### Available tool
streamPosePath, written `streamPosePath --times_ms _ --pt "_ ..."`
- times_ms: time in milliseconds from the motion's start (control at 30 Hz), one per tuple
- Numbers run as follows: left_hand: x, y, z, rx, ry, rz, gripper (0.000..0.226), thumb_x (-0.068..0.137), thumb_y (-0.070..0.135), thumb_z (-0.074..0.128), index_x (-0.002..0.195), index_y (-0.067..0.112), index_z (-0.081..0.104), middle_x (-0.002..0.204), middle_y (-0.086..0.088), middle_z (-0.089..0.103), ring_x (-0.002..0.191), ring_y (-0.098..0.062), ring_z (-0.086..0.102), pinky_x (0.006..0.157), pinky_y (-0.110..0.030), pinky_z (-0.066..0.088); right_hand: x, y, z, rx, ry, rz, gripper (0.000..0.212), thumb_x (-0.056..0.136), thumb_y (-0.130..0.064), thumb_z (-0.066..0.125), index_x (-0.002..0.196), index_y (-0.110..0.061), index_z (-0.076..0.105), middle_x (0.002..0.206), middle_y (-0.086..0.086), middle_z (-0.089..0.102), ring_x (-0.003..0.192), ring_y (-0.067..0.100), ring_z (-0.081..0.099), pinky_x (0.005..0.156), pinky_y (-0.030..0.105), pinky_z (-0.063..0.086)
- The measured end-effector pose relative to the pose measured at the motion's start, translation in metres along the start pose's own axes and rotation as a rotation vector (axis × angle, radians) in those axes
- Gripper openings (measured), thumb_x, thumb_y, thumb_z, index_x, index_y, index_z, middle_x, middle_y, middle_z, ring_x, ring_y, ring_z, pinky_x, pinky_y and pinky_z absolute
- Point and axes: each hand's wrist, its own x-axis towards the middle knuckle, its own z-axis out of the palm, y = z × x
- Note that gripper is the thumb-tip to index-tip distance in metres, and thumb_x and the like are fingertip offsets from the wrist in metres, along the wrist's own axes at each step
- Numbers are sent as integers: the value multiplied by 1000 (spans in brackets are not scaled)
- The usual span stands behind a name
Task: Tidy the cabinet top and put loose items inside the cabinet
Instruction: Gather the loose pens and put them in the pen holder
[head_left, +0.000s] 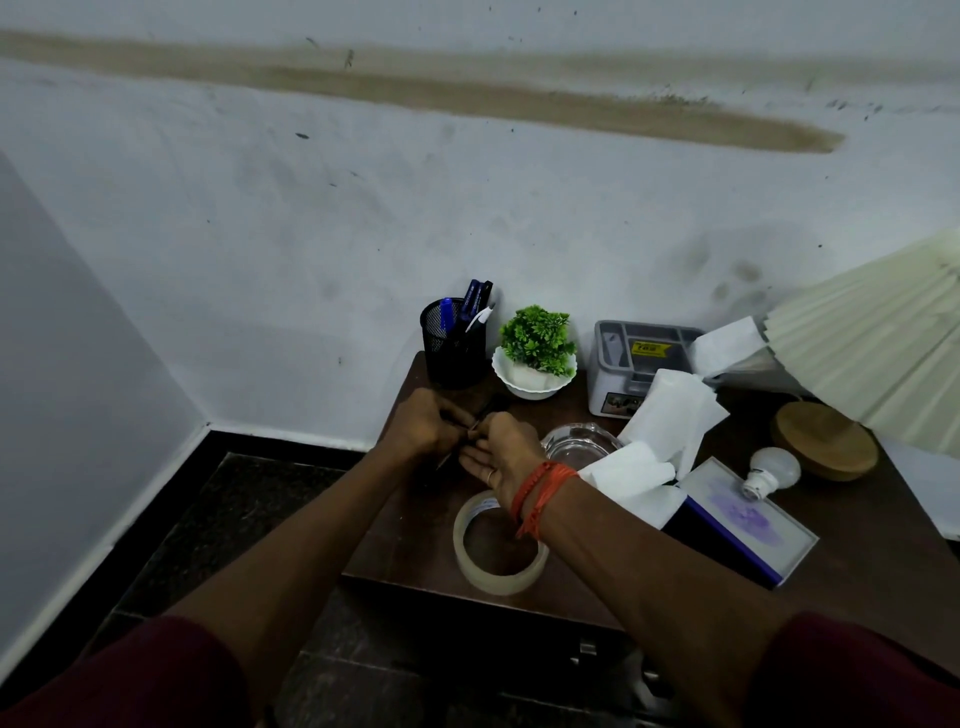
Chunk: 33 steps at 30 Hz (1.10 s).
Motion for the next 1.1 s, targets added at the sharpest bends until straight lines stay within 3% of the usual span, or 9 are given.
streamPosePath --times_ms 200,367,467,567,733,867,1000,1100 --pt "-5 -1 -1 -148 -33 -37 14 81 12 74 95 10 77 95 -11 75 86 -19 68 78 -26 54 -5 -1 0 11 7 4 23 90 -1 35 77 -3 53 74 9 56 66 20 58 64 31 52" --pt "-13 3 -9 -246 -35 -39 18 82 9 73 100 5 75 95 -16 73 80 -18 65 58 -12 52 -15 -4 1 6 -11 -19 25 89 2 34 71 -2 51 71 8 57 65 20 57 68 31 52" --pt "-18 8 -18 -305 -11 -17 19 81 9 74 100 3 75 93 -17 73 80 -20 68 70 -23 57 -21 -8 3 -5 -33 -65 25 88 3 35 73 -3 54 70 5 59 65 19 59 71 32 53" --pt "-21 16 -30 -368 16 1 21 80 5 74 100 1 73 90 -19 72 81 -26 70 79 -37 60 -28 -16 7 -38 -26 -118 21 90 -2 39 79 -7 57 72 4 61 64 16 61 60 29 54" --pt "-28 37 -57 -484 81 55 24 78 4 77 101 0 71 79 -11 71 75 -22 69 74 -34 61 -36 -40 16 -182 25 -259 16 87 -14 51 75 -16 61 74 1 60 65 13 56 59 29 53" --pt "-27 53 -77 -515 182 130 18 76 8 80 93 7 74 89 -20 73 80 -28 72 74 -40 61 -45 -60 23 -227 5 -400 16 86 -15 53 74 -19 63 83 2 64 83 19 63 74 35 58" --pt "-17 65 -92 -480 274 215 23 74 15 82 96 12 77 88 -8 76 83 -21 74 76 -43 61 -47 -82 28 -318 -30 -517 19 83 -14 54 71 -26 62 81 -1 66 86 20 64 87 44 57" --pt "-9 74 -102 -456 373 293 24 72 19 83 95 19 78 85 -1 76 78 -15 74 77 -41 61 -46 -100 35 -380 -33 -606 16 66 -23 56 72 -29 69 91 3 72 93 24 67 90 47 55"
